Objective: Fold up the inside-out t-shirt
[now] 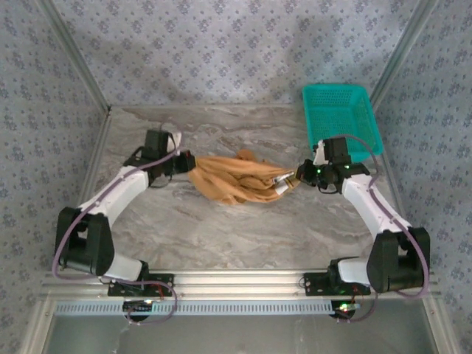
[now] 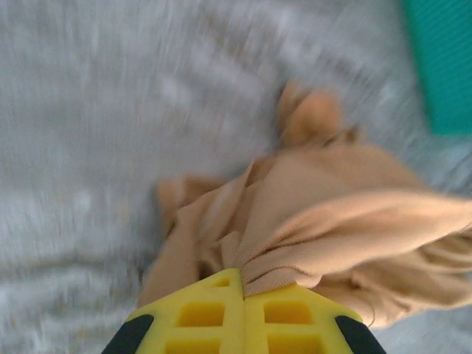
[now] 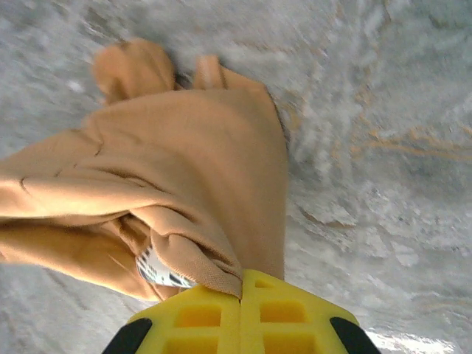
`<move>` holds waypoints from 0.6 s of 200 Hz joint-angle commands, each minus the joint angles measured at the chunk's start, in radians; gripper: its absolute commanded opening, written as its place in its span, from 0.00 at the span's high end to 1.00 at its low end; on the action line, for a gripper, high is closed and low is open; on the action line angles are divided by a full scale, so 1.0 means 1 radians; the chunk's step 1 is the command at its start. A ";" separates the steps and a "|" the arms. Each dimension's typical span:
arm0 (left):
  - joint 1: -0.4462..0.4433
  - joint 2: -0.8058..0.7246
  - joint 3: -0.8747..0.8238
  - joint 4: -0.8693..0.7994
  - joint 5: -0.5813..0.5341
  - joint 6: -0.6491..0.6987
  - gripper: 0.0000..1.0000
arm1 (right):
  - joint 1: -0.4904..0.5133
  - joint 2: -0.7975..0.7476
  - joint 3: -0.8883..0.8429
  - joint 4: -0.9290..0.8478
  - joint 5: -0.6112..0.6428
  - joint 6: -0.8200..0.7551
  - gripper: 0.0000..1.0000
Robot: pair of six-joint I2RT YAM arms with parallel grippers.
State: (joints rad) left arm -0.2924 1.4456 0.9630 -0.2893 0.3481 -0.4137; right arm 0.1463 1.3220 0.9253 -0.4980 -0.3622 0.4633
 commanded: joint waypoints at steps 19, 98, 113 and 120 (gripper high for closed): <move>-0.140 -0.066 0.024 0.006 -0.164 0.162 0.71 | 0.065 0.068 0.019 -0.022 0.063 0.020 1.00; -0.517 0.084 0.093 0.026 -0.273 0.757 0.30 | 0.090 0.063 0.055 -0.041 0.060 0.013 1.00; -0.548 0.142 0.104 0.035 -0.315 0.818 0.27 | 0.088 0.056 0.061 -0.048 0.059 0.008 1.00; -0.551 0.168 0.115 0.043 -0.326 0.834 0.26 | 0.086 0.051 0.062 -0.050 0.057 0.007 1.00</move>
State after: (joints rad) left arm -0.8120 1.5349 1.0451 -0.2394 0.0788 0.2375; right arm 0.2363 1.3941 0.9531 -0.5098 -0.3168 0.4782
